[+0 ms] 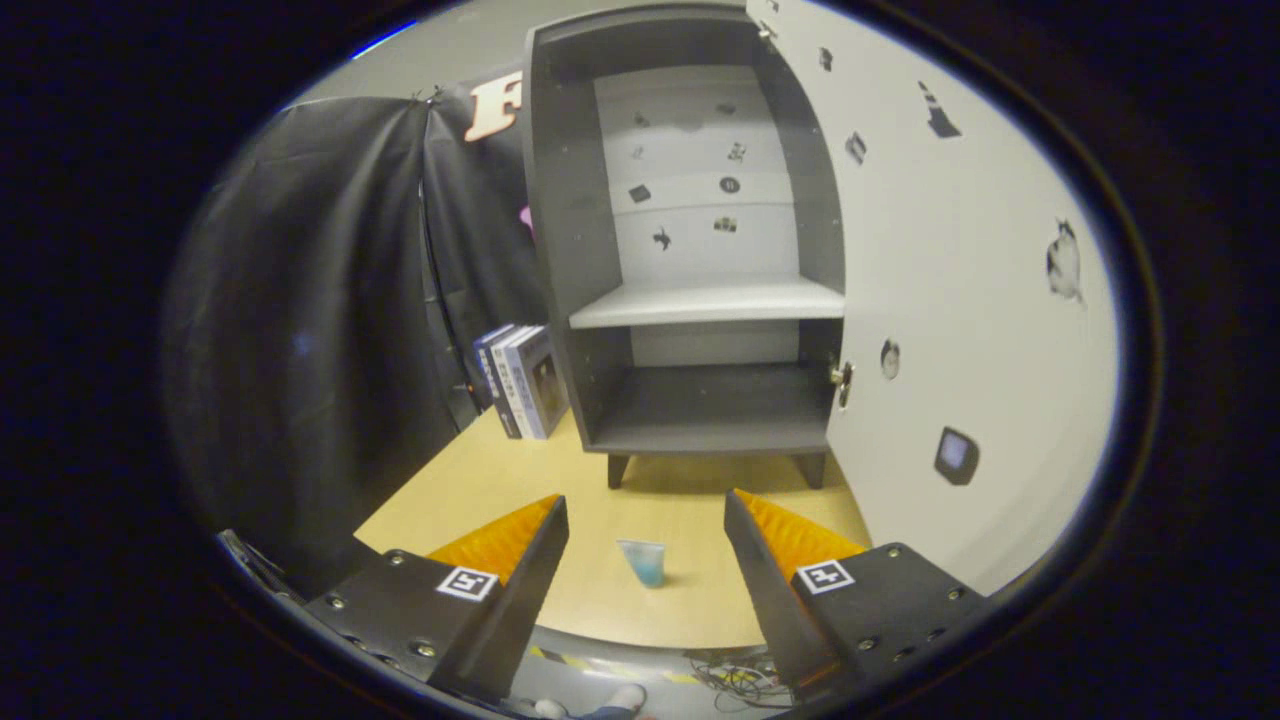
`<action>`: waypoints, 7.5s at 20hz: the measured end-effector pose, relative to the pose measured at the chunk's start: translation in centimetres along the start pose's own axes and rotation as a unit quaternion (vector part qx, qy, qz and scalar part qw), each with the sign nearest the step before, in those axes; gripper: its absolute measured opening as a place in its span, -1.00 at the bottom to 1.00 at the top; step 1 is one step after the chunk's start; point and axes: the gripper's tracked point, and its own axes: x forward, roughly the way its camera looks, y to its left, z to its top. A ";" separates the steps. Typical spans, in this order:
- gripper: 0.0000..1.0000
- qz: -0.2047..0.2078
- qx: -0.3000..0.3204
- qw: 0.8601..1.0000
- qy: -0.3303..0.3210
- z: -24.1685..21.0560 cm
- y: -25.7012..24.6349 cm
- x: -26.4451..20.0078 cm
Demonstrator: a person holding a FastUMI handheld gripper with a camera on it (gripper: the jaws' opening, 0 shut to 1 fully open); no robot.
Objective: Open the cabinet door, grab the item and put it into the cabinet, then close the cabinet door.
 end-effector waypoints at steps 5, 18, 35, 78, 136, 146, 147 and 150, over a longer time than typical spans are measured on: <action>0.86 0.013 0.009 0.999 0.051 -5.0 0.7 4.0; 0.89 -0.020 0.034 0.992 0.124 -15.1 -0.1 14.1; 0.04 -0.005 -0.025 0.996 -0.087 14.9 0.8 8.4; 0.99 -0.080 -0.009 0.983 -0.163 23.7 -0.6 5.0; 0.92 -0.061 0.003 0.979 -0.192 17.5 -8.2 -15.7; 1.00 0.010 0.009 0.983 -0.186 19.0 -3.2 -10.7; 1.00 0.020 0.010 0.984 -0.179 19.0 -2.5 -10.0; 1.00 0.043 0.004 0.984 -0.175 20.0 -0.6 -7.3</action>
